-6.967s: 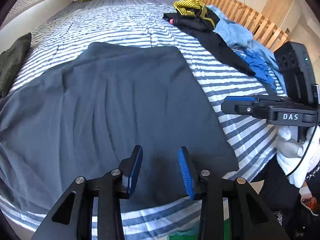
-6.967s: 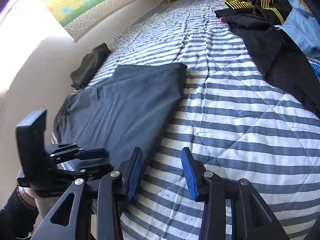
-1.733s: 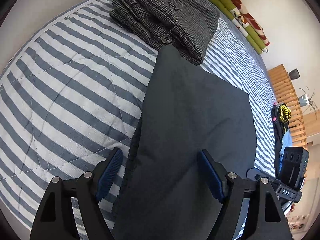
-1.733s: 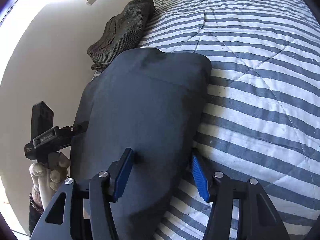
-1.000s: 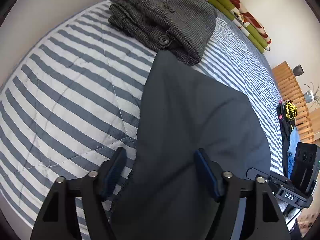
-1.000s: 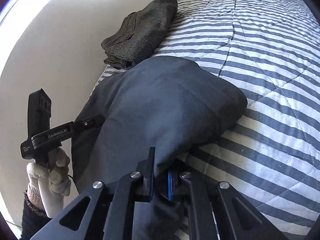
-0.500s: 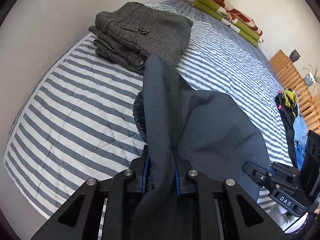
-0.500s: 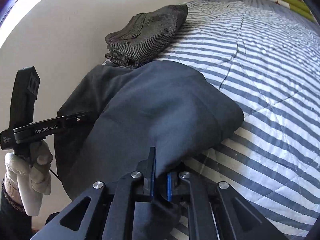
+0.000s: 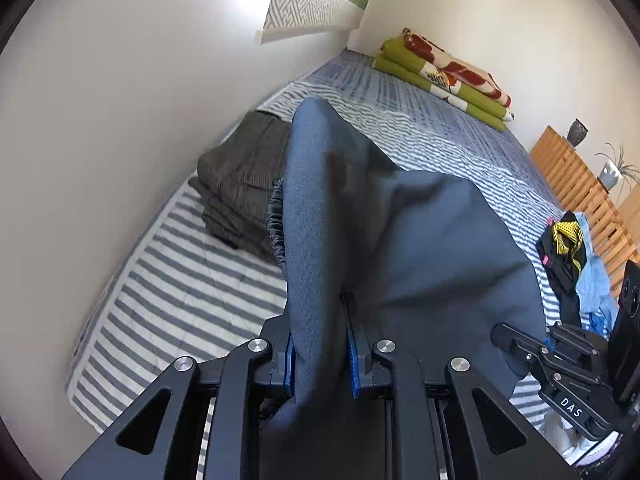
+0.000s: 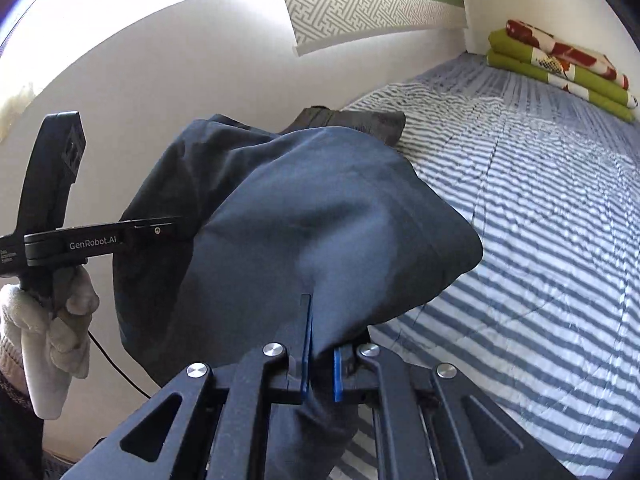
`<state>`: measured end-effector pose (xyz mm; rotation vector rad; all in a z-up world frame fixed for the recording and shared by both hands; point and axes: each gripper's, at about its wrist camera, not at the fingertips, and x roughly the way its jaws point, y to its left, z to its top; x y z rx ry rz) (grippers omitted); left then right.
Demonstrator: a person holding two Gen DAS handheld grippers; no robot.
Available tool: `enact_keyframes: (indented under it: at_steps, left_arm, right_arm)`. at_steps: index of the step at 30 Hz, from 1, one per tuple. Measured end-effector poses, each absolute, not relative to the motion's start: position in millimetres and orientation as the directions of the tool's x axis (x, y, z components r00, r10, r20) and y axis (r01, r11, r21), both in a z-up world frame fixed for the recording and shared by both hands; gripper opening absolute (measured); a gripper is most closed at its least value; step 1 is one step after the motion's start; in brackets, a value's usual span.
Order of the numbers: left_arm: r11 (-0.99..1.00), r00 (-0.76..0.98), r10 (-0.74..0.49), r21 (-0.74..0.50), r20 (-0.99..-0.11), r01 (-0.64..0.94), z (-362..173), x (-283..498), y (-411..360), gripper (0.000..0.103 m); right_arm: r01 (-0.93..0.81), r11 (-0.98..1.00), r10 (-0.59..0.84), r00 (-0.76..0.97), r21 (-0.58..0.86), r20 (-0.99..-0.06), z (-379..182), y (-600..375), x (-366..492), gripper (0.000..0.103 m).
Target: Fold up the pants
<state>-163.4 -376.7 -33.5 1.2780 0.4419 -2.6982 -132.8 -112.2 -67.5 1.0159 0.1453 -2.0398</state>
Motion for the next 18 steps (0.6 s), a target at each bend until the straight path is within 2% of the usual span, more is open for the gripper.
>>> enact_keyframes:
  at_steps: [5, 10, 18]
  left_arm:
    - [-0.942, -0.678, -0.025, -0.211, -0.734, 0.263, -1.4, -202.7, -406.7, 0.02]
    - [-0.946, -0.686, -0.108, -0.138, -0.72, 0.293, 14.9, -252.2, -436.4, 0.02]
    - [-0.934, -0.651, -0.169, -0.09, -0.74, 0.345, -10.9, -329.7, -497.4, 0.02]
  right_arm:
    - [0.723, -0.645, -0.66, -0.362, 0.249, -0.658, -39.1, -137.3, -167.1, 0.007]
    - [0.728, -0.641, -0.678, -0.389, 0.243, -0.624, -22.4, -172.6, -203.9, 0.007]
    - [0.703, -0.647, -0.692, -0.378, 0.295, -0.615, -39.8, -239.6, -272.0, 0.007]
